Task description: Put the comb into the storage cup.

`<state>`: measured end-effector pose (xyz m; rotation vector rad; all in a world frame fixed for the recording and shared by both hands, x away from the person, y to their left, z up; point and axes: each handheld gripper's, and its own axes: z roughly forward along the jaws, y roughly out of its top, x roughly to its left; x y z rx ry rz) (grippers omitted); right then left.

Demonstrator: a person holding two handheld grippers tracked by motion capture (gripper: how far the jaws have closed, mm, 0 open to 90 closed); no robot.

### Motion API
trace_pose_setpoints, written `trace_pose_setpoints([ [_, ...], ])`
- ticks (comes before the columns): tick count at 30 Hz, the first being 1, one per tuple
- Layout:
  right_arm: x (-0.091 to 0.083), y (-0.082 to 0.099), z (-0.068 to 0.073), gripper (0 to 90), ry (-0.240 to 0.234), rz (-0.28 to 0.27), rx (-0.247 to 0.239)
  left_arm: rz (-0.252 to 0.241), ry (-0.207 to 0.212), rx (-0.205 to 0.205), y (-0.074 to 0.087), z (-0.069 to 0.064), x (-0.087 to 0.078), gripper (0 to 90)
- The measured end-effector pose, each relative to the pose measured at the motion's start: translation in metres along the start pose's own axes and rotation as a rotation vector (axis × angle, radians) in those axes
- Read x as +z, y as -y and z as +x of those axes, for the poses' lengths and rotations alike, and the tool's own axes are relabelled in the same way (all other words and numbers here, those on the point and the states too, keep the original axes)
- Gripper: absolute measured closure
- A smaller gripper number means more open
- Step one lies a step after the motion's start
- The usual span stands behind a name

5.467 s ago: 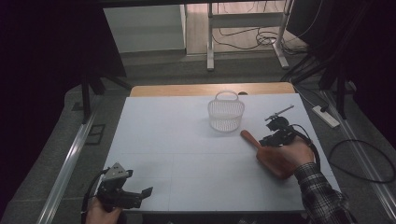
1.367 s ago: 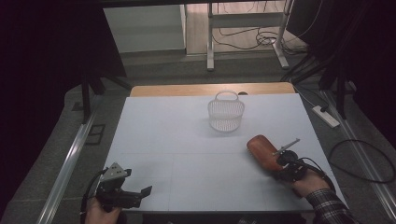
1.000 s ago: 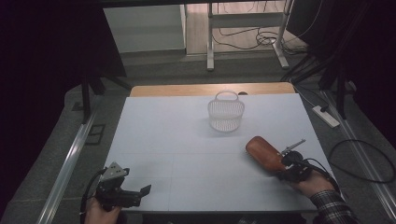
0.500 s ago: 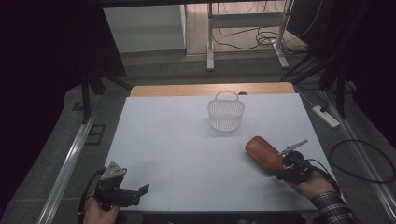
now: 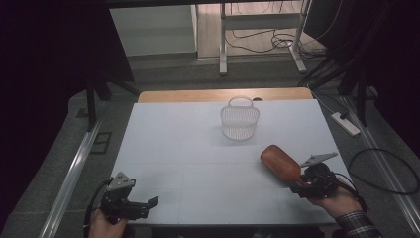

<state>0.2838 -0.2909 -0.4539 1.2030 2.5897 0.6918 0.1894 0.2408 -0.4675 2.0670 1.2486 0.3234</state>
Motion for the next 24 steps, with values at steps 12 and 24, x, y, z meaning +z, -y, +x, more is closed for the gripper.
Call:
trace_pose_setpoints([
  [12,-0.006,0.001,-0.005,22.1,0.033,-0.022,0.01,0.001,0.002,0.007,0.0,-0.001,0.0,2.2],
  [24,-0.01,0.002,-0.014,8.4,0.04,-0.046,0.053,0.006,0.001,0.011,0.0,-0.001,0.0,2.4],
])
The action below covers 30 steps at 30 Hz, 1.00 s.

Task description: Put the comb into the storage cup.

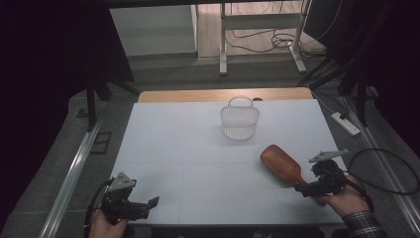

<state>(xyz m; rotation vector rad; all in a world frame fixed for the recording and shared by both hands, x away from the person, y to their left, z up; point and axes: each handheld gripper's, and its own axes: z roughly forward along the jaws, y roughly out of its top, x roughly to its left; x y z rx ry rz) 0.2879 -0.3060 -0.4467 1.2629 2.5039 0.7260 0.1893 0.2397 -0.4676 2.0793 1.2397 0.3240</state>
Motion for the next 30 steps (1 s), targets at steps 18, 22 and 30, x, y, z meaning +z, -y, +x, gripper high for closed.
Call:
trace_pose_setpoints([
  [18,0.005,0.0,-0.011,0.0,0.01,-0.024,0.011,0.005,-0.001,0.003,0.0,0.0,0.001,2.6],
  [22,0.007,-0.001,-0.013,0.0,0.004,-0.03,0.034,0.006,-0.001,0.004,0.0,0.0,0.001,2.6],
  [30,0.018,0.003,-0.018,0.0,-0.02,-0.012,0.06,0.008,-0.001,0.006,0.0,-0.001,0.001,2.7],
])
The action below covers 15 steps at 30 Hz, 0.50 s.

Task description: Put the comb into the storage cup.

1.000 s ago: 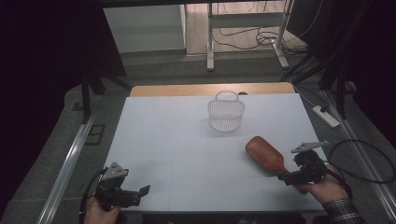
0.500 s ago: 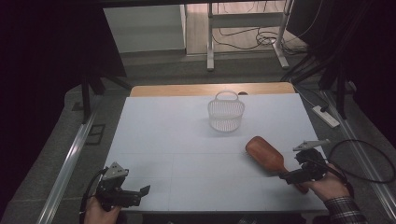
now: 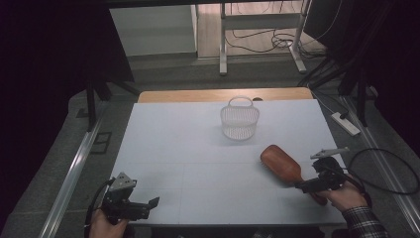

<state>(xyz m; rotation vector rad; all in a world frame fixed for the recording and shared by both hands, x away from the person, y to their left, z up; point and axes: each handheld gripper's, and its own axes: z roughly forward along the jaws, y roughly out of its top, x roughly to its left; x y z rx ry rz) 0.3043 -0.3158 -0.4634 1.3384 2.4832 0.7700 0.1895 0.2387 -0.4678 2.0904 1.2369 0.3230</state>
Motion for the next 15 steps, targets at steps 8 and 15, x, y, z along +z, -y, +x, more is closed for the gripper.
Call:
trace_pose_setpoints([
  [8,0.011,0.004,-0.003,0.0,0.024,0.043,-0.015,0.002,0.0,0.003,0.0,0.0,0.0,2.7],
  [15,0.021,0.008,-0.005,0.0,0.03,0.083,-0.024,0.003,0.001,0.006,0.0,0.0,0.0,2.7],
])
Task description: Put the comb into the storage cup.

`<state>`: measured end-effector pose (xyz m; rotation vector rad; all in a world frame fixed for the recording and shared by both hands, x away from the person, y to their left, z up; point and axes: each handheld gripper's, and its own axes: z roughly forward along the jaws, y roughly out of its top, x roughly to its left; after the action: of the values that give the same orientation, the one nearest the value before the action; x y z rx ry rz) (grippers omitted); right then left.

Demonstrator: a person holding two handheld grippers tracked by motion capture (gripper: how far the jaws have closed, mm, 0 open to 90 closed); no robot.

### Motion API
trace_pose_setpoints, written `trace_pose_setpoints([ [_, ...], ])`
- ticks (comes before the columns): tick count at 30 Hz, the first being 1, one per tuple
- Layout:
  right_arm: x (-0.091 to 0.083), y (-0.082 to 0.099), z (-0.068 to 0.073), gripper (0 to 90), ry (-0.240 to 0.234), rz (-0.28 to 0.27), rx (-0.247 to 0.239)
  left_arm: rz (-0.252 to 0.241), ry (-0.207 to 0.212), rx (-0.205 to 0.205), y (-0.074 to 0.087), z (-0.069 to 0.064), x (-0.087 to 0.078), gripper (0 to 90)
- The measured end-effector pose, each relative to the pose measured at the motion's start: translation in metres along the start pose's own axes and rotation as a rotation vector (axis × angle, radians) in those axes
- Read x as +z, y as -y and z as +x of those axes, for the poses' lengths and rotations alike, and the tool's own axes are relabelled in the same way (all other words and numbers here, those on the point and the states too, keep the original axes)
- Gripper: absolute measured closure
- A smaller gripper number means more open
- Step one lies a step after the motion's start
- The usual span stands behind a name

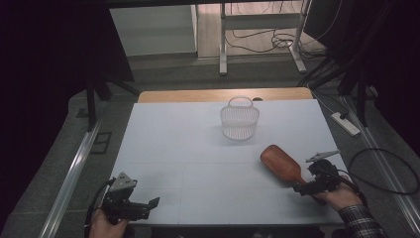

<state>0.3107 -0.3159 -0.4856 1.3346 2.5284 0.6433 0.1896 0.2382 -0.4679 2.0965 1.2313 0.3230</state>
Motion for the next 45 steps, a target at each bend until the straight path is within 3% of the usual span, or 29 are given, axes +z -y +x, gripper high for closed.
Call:
trace_pose_setpoints([
  [10,0.0079,0.0014,0.0011,0.0,0.017,0.048,-0.034,0.001,0.0,0.004,-0.0001,-0.0004,0.0002,2.8],
  [19,0.0101,-0.001,0.0027,0.9,0.01,0.077,-0.026,0.006,0.0,0.007,-0.0003,-0.0006,0.0004,2.8],
  [22,0.0096,-0.0024,0.0028,7.9,0.032,0.078,-0.022,0.006,0.0,0.008,-0.0003,-0.0008,0.0005,2.9],
  [26,0.0073,-0.0033,0.0028,25.6,0.019,0.075,-0.051,0.008,-0.001,0.011,-0.0004,-0.001,0.0008,2.9],
  [27,0.0073,-0.0033,0.0028,25.6,0.019,0.075,-0.051,0.008,-0.001,0.011,-0.0004,-0.001,0.0008,2.9],
  [29,0.007,-0.004,0.0043,36.6,0.014,0.078,-0.071,0.01,-0.001,0.014,-0.0005,-0.0012,0.0008,2.9],
  [41,0.0064,-0.0071,0.0078,67.4,0.004,0.088,-0.114,0.016,-0.004,0.019,-0.0007,-0.0019,0.0013,3.0],
  [45,0.0064,-0.0069,0.0084,70.5,-0.002,0.098,-0.129,0.015,-0.006,0.021,-0.0007,-0.0023,0.0013,3.0],
])
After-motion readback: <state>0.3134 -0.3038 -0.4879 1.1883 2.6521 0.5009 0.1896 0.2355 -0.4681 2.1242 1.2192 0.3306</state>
